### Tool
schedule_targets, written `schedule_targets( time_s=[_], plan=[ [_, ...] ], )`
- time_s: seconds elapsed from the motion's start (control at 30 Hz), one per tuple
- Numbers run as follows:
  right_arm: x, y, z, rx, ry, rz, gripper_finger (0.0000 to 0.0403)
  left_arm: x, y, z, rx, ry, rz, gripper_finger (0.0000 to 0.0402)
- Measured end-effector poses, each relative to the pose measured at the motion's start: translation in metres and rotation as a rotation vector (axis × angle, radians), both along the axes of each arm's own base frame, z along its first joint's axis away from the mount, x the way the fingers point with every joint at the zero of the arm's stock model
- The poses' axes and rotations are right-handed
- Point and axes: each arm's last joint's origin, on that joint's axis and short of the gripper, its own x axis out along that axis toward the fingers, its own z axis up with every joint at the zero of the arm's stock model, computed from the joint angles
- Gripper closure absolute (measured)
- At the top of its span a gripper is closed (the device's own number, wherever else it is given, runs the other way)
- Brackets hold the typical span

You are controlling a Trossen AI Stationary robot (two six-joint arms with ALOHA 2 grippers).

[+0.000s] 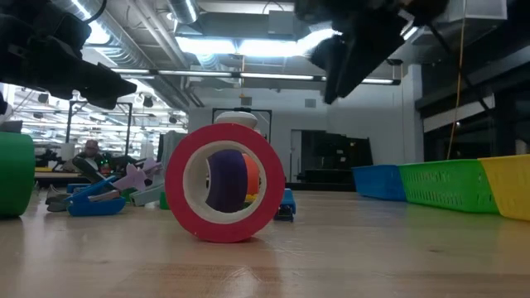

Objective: Pick and place Stapler, Stapler remover, tape
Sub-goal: Put the orange tape into the green bin

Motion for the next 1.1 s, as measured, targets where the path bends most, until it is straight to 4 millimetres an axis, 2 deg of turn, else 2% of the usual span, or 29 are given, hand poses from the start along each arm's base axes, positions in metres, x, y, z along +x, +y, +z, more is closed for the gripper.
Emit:
schedule_targets(
  time_s=[0.1,0.33,0.6,0.8,1.1],
  plan=[
    [0.010,0.002,-0.002,-0.091,-0.041,0.199,0.0244,0.000,0.000,0.000,0.000,0.000,0.000,0.0205],
    [0.037,0.002,-0.012,-0.233,-0.091,0.471,0.0244,0.000,0.000,0.000,0.000,0.000,0.000,0.0205],
    [0.068,-0.003,-0.019,-0.342,-0.113,0.657,0.0244,0.000,0.000,0.000,0.000,0.000,0.000,0.0205],
    [0.079,-0.006,-0.033,-0.430,-0.103,0.836,0.0244,0.000,0.000,0.000,0.000,0.000,0.000,0.0205],
    [0.085,-0.007,-0.050,-0.481,-0.089,0.954,0.0244,0.000,0.000,0.000,0.000,0.000,0.000,0.0205]
  ],
)
